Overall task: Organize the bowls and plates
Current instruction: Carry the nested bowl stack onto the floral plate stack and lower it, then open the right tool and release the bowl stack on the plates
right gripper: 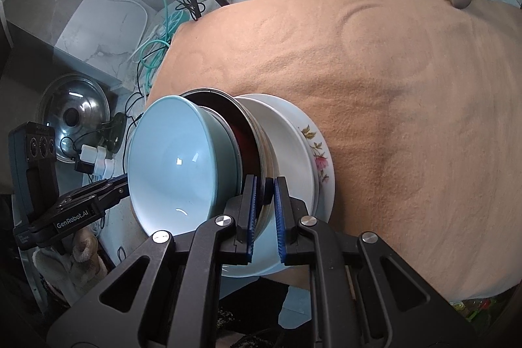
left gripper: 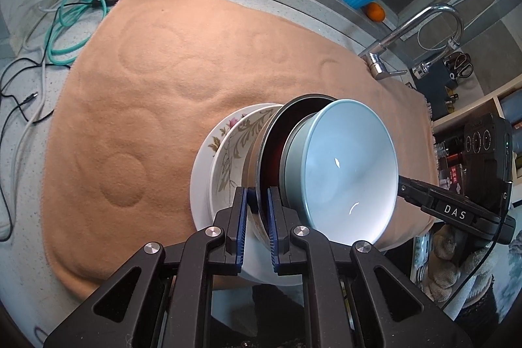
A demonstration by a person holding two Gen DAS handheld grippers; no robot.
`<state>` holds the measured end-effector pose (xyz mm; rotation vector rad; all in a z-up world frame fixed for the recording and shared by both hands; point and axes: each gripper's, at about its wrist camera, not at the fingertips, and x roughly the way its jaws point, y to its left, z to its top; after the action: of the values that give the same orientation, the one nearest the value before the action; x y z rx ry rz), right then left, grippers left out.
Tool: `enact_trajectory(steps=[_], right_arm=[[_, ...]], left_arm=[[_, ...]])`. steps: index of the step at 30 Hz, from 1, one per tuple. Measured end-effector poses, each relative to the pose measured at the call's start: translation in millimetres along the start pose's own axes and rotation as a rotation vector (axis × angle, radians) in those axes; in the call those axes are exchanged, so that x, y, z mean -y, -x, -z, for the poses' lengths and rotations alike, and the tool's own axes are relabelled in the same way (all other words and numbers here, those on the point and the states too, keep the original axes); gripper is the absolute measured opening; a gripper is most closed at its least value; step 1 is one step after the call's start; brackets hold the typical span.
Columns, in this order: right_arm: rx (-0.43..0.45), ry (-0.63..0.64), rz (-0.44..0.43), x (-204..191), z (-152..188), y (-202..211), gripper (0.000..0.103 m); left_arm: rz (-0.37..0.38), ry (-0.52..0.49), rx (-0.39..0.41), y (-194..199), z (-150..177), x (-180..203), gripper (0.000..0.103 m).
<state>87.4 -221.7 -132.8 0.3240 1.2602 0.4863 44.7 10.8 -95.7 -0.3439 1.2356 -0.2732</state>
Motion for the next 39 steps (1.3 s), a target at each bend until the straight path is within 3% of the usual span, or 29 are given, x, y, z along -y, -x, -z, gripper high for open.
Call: enact_trajectory(steps=[35,39], right_arm=[[0.045,0.048,0.036,-7,8,13,0.012],[0.091,0.071,0.059,-10,9,27,0.022]], left_arm=[[-0.017,-0.031,0.047,14,4,2,0.011],[-0.024,-0.026,0.064,21,5,-2,0.011]])
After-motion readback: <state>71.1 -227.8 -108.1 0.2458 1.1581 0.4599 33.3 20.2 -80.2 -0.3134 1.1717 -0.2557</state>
